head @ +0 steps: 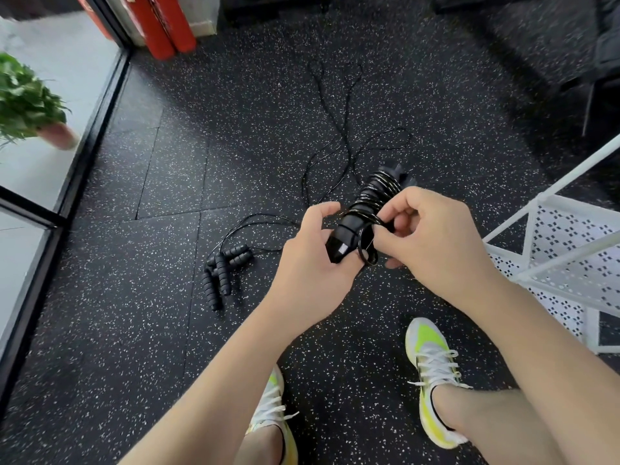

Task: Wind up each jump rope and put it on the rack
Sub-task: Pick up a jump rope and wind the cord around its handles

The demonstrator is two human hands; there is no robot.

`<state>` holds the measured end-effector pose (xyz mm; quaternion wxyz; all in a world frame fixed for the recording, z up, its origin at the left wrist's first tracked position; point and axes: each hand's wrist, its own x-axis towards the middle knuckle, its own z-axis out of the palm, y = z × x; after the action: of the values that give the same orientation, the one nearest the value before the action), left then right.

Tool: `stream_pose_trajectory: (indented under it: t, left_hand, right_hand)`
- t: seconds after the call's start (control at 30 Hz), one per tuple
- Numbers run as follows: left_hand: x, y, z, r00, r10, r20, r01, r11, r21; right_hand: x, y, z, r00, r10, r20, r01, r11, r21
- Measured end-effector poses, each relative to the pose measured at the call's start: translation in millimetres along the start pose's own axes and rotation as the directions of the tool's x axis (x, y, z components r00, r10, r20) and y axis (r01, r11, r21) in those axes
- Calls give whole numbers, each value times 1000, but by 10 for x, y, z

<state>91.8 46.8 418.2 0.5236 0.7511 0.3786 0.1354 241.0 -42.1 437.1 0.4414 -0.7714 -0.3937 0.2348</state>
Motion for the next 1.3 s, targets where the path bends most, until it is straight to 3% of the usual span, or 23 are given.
stream_pose_trajectory:
  t: [0.1, 0.17, 0.27, 0.33, 0.67, 0.9, 1.1, 1.3]
  left_hand:
    - [47, -84, -22, 999, 8, 36, -8, 1000, -9]
    - [45, -124, -15, 995, -32, 98, 49, 984, -171]
    - [5, -95, 15, 968, -88, 236, 212, 791, -574]
    - [-4, -52, 26, 950, -91, 298, 279, 673, -685]
    - [30, -21, 58, 960, -68, 272, 259, 585, -768]
    - [31, 44, 160, 987, -122, 101, 156, 614, -774]
    - [21, 16, 164, 985, -125, 119, 170, 586, -792]
    - [39, 10, 146, 984, -139, 112, 176, 665, -726]
  right_hand:
    - [-2, -22, 17, 1000, -3, 3, 3, 1000, -25]
    - [-9, -38, 9, 999, -8, 36, 10, 998, -66]
    - [-7, -40, 3, 998, 7, 59, -2, 997, -77]
    - [-2, -40, -5, 998, 7, 55, -1, 995, -95]
    - [-8, -41, -116, 993, -65, 103, 69, 997, -41]
    - [-31, -29, -54, 976, -199, 85, 208, 972, -109]
    - [-6, -10, -116, 961, -231, 150, 241, 970, -46]
    - [63, 83, -132, 931, -311, 190, 338, 932, -133]
